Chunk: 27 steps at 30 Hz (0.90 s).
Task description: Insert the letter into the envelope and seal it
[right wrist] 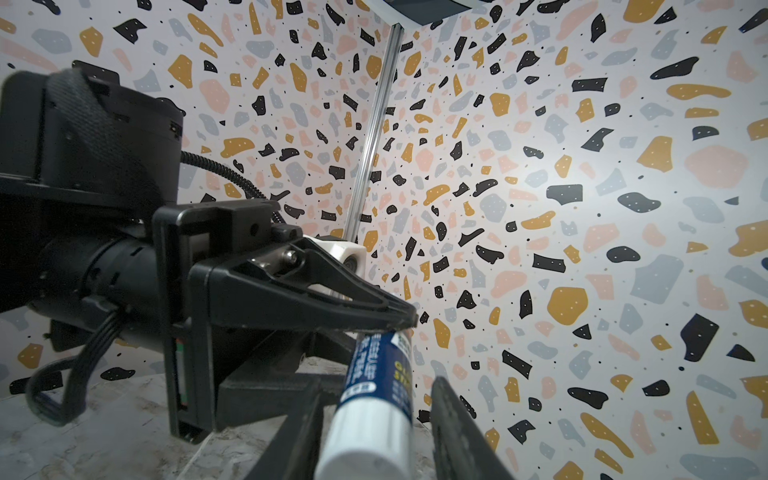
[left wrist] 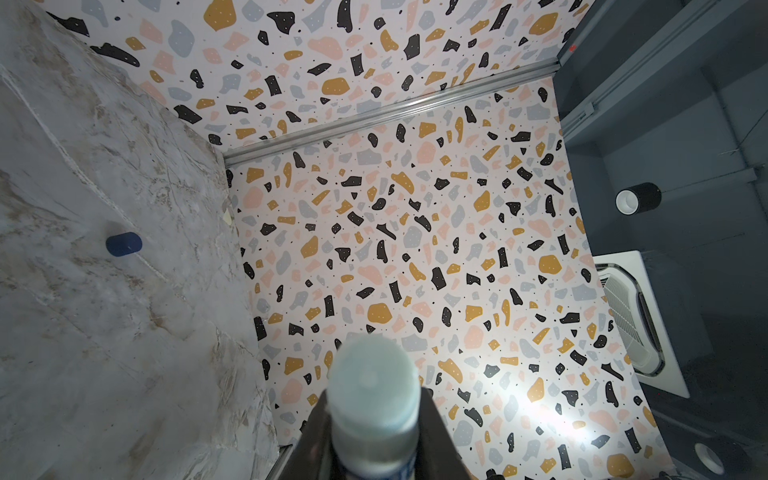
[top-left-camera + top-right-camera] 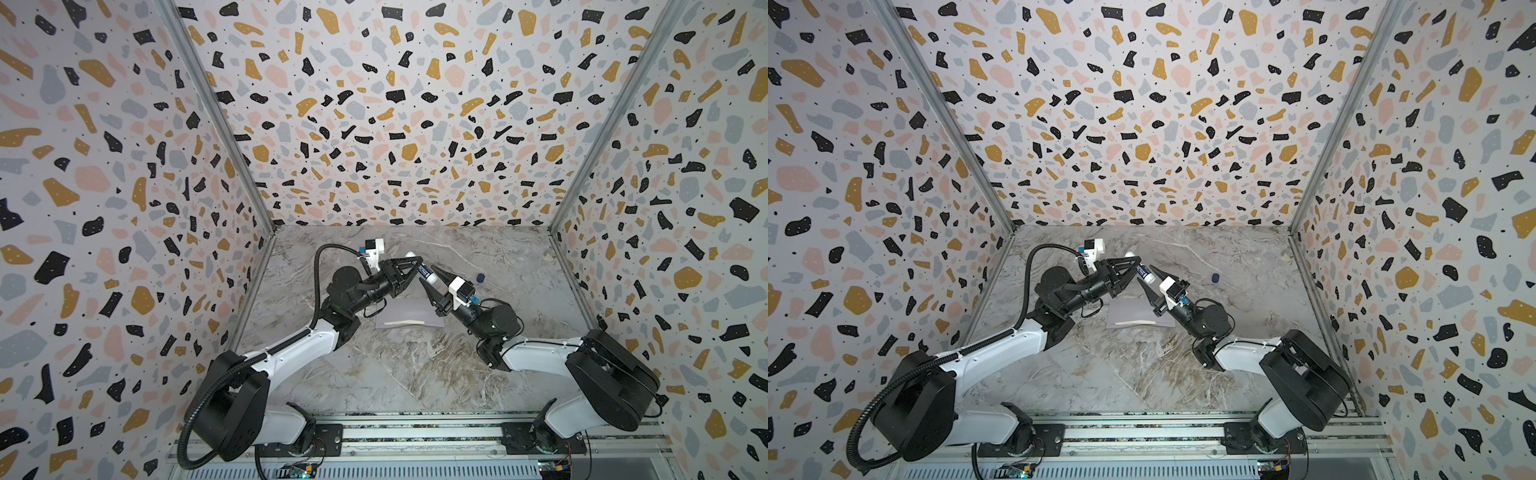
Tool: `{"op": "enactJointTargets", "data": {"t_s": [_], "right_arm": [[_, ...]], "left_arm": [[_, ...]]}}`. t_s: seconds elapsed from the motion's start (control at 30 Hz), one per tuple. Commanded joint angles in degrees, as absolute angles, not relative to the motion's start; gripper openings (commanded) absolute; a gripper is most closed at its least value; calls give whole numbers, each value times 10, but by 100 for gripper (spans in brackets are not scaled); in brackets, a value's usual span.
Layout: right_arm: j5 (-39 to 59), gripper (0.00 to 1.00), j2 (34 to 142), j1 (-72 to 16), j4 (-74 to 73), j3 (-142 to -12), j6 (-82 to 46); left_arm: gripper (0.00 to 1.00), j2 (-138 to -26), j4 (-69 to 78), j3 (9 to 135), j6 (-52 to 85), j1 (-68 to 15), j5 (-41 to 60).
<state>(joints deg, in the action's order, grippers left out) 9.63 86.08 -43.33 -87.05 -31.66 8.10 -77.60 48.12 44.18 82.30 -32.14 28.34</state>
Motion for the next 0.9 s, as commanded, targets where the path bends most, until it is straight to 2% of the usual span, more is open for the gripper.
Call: {"op": "enactJointTargets", "data": {"t_s": [0.0,0.23,0.5,0.77,0.87], "right_arm": [[98,41,860,-438,-902,-337,89],[97,37,870,-442,-910,-343,94],[92,28,878,-443,-920,-350,96],[77,7,877,-444,-917,-352,97],[59,0,863,-444,-894,-352,98]], "left_arm": [[0,-777,522,442,827,-319,297],[0,-778,524,442,832,-319,297],[0,-777,523,444,834,-319,298],[0,-779,513,446,820,-319,299],[18,-779,472,462,756,-317,305]]}}
